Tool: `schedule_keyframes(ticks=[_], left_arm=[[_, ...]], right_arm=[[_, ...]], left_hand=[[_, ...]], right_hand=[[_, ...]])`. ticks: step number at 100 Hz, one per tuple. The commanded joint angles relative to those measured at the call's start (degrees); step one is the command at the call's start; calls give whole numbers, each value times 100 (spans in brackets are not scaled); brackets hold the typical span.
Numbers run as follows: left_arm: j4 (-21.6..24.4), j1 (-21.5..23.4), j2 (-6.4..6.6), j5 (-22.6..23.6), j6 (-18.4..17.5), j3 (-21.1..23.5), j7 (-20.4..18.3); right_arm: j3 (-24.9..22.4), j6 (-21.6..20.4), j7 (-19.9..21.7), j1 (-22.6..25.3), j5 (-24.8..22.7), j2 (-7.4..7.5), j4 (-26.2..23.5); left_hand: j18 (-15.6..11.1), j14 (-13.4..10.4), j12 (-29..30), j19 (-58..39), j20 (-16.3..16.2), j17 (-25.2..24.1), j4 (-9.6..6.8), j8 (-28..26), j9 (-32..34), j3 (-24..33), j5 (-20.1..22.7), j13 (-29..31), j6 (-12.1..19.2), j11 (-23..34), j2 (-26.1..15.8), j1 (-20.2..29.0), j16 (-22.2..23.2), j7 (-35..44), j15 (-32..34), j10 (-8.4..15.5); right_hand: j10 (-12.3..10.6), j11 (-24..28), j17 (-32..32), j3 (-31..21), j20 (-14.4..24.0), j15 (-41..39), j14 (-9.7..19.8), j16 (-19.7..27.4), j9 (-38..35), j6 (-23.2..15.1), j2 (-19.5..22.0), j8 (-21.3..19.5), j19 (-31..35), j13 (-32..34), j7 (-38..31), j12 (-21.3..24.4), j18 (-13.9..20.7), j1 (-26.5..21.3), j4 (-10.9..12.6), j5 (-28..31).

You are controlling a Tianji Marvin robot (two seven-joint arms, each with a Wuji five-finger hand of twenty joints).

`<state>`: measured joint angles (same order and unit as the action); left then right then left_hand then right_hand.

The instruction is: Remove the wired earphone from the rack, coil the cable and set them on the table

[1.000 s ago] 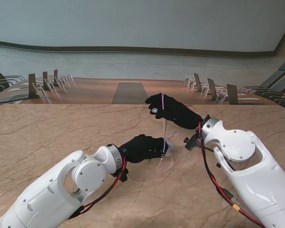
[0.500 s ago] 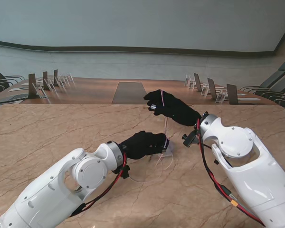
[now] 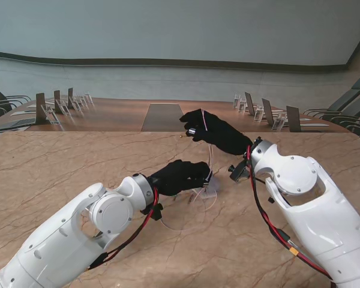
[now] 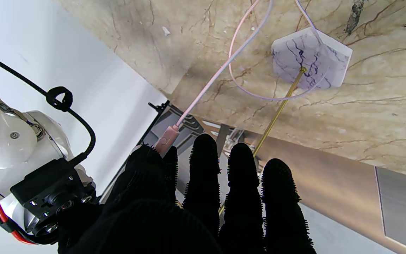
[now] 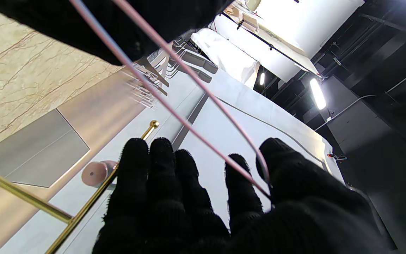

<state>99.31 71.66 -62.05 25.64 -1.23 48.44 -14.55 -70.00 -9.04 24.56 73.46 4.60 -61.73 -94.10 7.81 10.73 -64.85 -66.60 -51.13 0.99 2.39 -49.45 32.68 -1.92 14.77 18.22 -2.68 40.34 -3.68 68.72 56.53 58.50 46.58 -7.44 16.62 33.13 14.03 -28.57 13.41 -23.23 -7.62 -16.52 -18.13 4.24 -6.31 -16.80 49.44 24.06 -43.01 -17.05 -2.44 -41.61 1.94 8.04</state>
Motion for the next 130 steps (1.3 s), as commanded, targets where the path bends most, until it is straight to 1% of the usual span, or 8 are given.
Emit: schedule_keyframes(ticks=[1,38,62,97,109,117,120,130], left_arm=[[-30,-18,-38,-18,-3,5,10],[-137,-121,-74,-78,-17,-7,86],[-173,-149,-86,-67,31,-2,115],[-181,-100,-97,-84,189,-65,137],[-131,-13,-94,-49,231,-56,167],[-74,53,-84,-12,261,-39,170],[-50,78,-79,6,267,-30,162],[17,159,-64,83,269,-2,168]], right_arm=[[29,-47,-35,-56,13,-48,49],[126,-156,-98,-263,74,-89,293],[93,-282,-104,-281,8,-73,288],[-90,-543,-87,62,-109,0,-154],[-158,-640,-116,226,-136,17,-344],[-217,-695,-161,368,-183,27,-477],[-246,-700,-165,425,-199,33,-528],[-338,-727,-206,615,-238,42,-678]], left_hand=[[-76,-67,25,-181,-39,14,47,36,-11,-9,-111,62,8,-10,34,425,-27,136,69,63],[-79,-72,28,-176,-29,14,49,45,-6,-14,-106,67,10,-15,42,417,-29,130,66,59],[-63,-69,65,-90,15,-29,47,68,-20,-19,-110,59,21,-43,48,382,-39,114,51,60],[40,-78,190,490,355,-162,50,198,-44,-13,-98,37,67,-78,93,294,-90,80,-12,59],[78,-75,230,578,412,-173,48,266,-47,-14,-81,37,54,-107,133,265,-120,63,-49,57],[93,-80,262,626,445,-182,45,298,-45,-2,-79,36,52,-131,134,256,-145,77,-72,55],[91,-84,268,632,450,-181,46,301,-48,-2,-88,37,65,-134,138,255,-148,83,-74,60],[90,-78,283,636,458,-179,47,324,-37,2,-82,50,64,-143,141,258,-165,88,-84,59]], right_hand=[[-15,47,-86,13,-111,12,4,9,188,-184,259,66,20,-139,-119,-15,218,-196,-11,-112],[-69,4,-228,96,-130,58,50,32,313,-235,265,59,-37,-283,-120,11,279,-169,-14,-166],[-131,-5,-297,107,-136,77,108,43,367,-281,270,46,-58,-351,-136,20,333,-188,-5,-201],[-209,16,-264,83,-124,71,195,46,352,-337,258,75,-35,-307,-100,17,369,-240,-21,-346],[-300,-1,-289,55,-139,97,291,55,413,-366,245,262,-76,-354,251,27,429,-258,-47,-357],[-329,-5,-291,43,-141,100,330,56,441,-370,236,303,-80,-365,341,28,454,-261,-53,-367],[-342,-6,-304,44,-148,113,348,62,463,-367,238,370,-100,-387,498,31,474,-257,-66,-343],[-350,-8,-314,35,-150,117,360,64,488,-358,229,382,-105,-397,543,33,479,-263,-72,-345]])
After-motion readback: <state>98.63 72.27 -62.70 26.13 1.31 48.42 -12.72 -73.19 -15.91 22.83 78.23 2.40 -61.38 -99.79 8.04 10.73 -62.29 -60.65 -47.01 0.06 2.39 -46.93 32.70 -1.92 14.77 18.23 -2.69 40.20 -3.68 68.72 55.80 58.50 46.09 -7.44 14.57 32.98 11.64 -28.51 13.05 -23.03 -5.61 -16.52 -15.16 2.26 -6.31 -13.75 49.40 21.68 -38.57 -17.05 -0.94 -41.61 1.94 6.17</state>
